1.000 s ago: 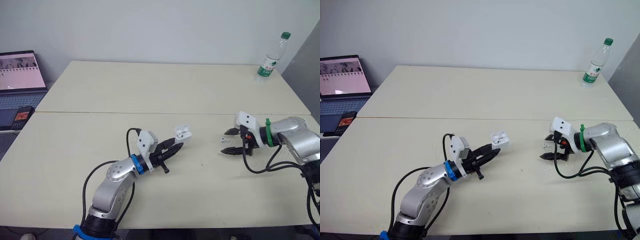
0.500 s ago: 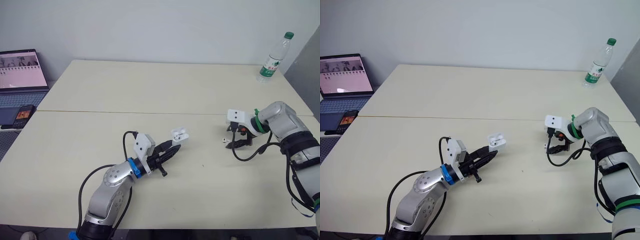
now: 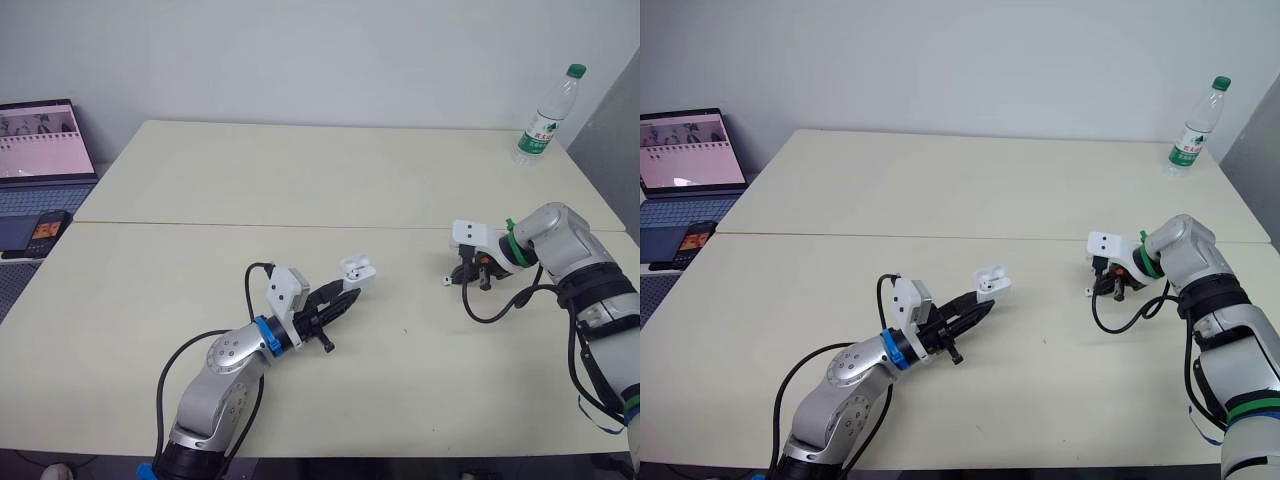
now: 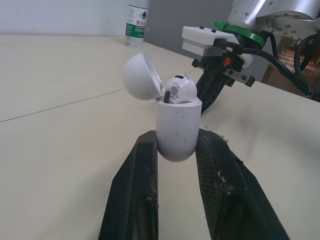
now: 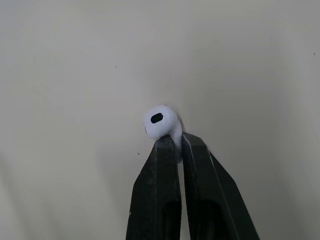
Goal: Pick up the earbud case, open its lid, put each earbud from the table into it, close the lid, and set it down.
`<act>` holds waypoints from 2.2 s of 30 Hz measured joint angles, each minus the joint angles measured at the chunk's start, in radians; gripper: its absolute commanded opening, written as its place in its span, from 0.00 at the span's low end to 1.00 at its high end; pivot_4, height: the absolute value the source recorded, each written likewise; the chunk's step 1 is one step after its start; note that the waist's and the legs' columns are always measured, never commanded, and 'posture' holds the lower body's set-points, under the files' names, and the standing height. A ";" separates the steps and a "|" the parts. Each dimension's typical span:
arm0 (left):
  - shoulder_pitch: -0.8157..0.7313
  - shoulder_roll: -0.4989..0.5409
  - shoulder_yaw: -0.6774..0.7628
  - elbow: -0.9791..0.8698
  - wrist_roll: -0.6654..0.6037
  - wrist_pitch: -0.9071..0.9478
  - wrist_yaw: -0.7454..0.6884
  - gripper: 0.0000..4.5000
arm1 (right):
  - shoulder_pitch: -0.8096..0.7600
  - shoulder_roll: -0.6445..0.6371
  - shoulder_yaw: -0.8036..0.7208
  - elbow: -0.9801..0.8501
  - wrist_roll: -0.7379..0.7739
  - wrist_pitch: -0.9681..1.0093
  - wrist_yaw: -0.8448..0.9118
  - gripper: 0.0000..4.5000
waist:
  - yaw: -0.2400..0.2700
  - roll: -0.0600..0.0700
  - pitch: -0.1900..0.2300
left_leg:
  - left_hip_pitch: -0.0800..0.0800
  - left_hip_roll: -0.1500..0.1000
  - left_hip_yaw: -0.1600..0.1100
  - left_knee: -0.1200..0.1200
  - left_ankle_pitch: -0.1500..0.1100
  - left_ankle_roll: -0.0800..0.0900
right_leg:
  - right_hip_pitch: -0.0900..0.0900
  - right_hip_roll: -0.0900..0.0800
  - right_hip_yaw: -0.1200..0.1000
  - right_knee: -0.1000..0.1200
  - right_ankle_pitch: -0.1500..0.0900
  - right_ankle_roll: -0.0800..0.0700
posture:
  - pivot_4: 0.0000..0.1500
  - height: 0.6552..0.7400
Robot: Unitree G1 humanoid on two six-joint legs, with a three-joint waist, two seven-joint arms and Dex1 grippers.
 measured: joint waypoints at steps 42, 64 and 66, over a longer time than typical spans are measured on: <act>-0.031 0.014 -0.005 -0.009 -0.002 0.005 -0.021 0.15 | 0.662 -0.388 -0.245 -0.766 0.096 0.047 -0.037 0.50 | 0.000 0.000 0.000 | 0.006 0.000 0.001 0.004 0.000 0.000 | 0.006 0.004 0.000 0.001 -0.002 0.002 | 1.00 0.95; -0.034 0.003 -0.010 0.008 -0.001 0.000 -0.019 0.15 | 0.529 -0.387 -0.089 -1.023 0.073 0.722 -0.108 0.91 | 0.001 0.000 0.000 | 0.005 0.001 0.000 0.005 0.000 0.000 | 0.005 0.003 0.000 0.001 -0.001 0.001 | 1.00 0.95; -0.033 0.002 -0.014 0.008 -0.001 0.000 -0.019 0.15 | 0.511 -0.385 -0.069 -1.019 0.077 0.745 -0.115 0.91 | 0.001 0.000 0.000 | 0.004 0.001 0.000 0.004 0.000 0.000 | 0.005 0.003 0.000 0.001 -0.001 0.001 | 1.00 0.95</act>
